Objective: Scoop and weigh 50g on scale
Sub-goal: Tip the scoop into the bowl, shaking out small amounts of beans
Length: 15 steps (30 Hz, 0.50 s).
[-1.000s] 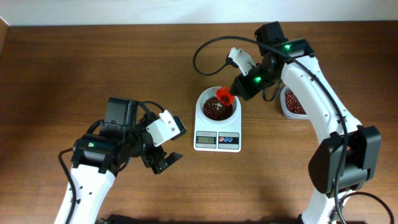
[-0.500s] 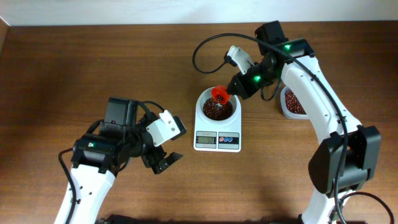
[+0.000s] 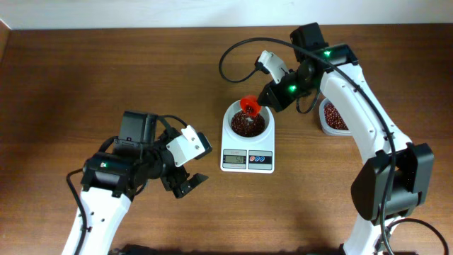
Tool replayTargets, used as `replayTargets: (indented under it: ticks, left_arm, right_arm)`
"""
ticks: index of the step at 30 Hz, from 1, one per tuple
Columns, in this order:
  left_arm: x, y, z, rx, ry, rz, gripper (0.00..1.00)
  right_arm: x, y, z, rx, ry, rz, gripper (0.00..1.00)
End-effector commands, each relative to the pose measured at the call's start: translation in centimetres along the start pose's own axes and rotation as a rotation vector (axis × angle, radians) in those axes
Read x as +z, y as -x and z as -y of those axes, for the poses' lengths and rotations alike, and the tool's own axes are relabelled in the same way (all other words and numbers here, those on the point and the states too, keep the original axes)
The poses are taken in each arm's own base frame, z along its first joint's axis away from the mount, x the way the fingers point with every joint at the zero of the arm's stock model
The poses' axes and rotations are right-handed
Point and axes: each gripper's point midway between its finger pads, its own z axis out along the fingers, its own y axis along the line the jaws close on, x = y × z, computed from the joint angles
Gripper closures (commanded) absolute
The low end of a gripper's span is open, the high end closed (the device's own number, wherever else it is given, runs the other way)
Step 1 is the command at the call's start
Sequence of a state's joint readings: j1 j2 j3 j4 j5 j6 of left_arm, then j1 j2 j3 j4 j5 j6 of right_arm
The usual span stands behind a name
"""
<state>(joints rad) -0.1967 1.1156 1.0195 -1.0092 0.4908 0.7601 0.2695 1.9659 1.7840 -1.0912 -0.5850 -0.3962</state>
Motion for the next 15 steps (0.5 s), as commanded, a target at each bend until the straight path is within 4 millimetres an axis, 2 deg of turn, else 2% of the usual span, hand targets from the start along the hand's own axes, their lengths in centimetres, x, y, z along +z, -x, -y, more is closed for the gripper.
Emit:
replayTargets:
  ticks: [1,6,9,11,13,15]
  left_arm:
    - [-0.4,0.7,-0.1,0.019,0.002,0.025,0.01]
    - [-0.4,0.7,-0.1,0.019,0.002,0.025,0.01]
    - [-0.4,0.7,-0.1,0.019,0.002,0.025,0.01]
    - [-0.4,0.7,-0.1,0.019,0.002,0.025,0.01]
    - [-0.4,0.7,-0.1,0.019,0.002,0.025,0.01]
    - [-0.4,0.7,-0.1,0.019,0.002,0.025,0.01]
  right_arm:
    - [-1.8,1.6,-1.0,-0.051,-0.016,0.057,0.96]
    - [-1.8,1.7,-0.9,-0.085,-0.019,0.062,0.96]
    - [-1.9,1.7,-1.9,0.03,0.049,0.074,0.96]
    - [-2.9,1.5,-2.7,0.076,0.149,0.099,0.96]
    - [-4.4,0.9,-1.9,0.149,0.203,0.127,0.96]
    - [-6.0,-0.4,-0.1,0.239,0.2,0.128,0.96]
